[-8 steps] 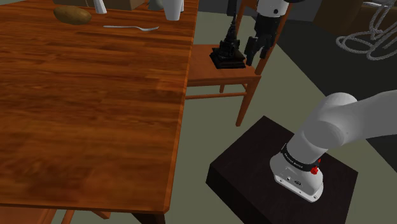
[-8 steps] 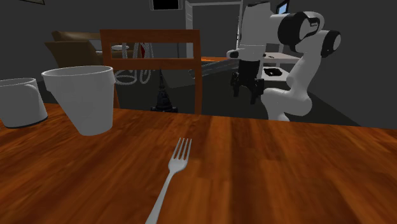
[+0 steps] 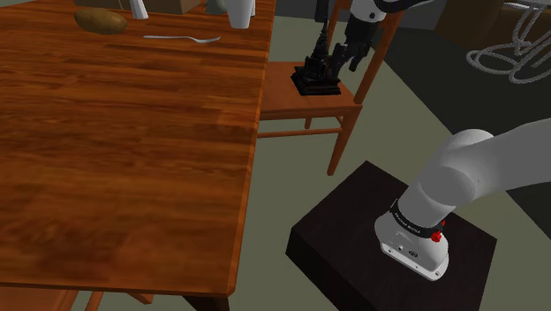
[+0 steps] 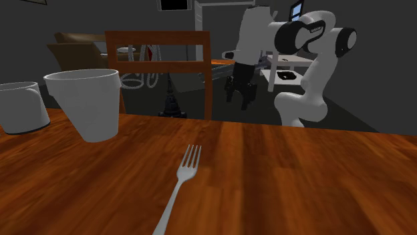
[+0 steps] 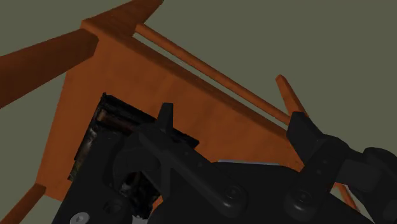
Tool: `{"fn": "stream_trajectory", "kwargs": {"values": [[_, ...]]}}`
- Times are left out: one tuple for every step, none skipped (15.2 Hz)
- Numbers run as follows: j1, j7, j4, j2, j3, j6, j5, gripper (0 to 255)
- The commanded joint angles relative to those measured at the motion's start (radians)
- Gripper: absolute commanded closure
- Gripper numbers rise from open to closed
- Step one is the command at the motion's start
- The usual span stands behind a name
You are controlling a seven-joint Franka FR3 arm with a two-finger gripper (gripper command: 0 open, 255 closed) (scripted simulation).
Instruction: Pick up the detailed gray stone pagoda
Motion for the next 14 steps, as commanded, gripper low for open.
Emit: {"fn": "stream_trajectory", "kwargs": {"values": [[-0.009, -0.013, 0.001, 0.019, -0.018, 0.08, -0.013, 0], [-0.014, -0.019, 0.007, 0.037, -0.028, 0.12, -0.018, 0], [-0.018, -0.026, 0.013, 0.054, -0.038, 0.159, -0.022, 0], [-0.021, -0.034, 0.021, 0.072, -0.048, 0.198, -0.026, 0], [-0.024, -0.041, 0.03, 0.09, -0.058, 0.236, -0.029, 0], [-0.027, -0.048, 0.039, 0.109, -0.069, 0.274, -0.03, 0], [-0.029, -0.056, 0.05, 0.128, -0.079, 0.311, -0.031, 0], [-0.03, -0.064, 0.061, 0.147, -0.09, 0.347, -0.031, 0], [-0.031, -0.072, 0.073, 0.166, -0.101, 0.383, -0.03, 0], [-0.031, -0.081, 0.086, 0.186, -0.112, 0.418, -0.028, 0], [-0.031, -0.09, 0.1, 0.206, -0.124, 0.452, -0.025, 0], [-0.03, -0.1, 0.115, 0.226, -0.135, 0.486, -0.02, 0], [-0.029, -0.111, 0.131, 0.246, -0.147, 0.518, -0.014, 0], [-0.026, -0.122, 0.147, 0.265, -0.159, 0.55, -0.006, 0]]}}
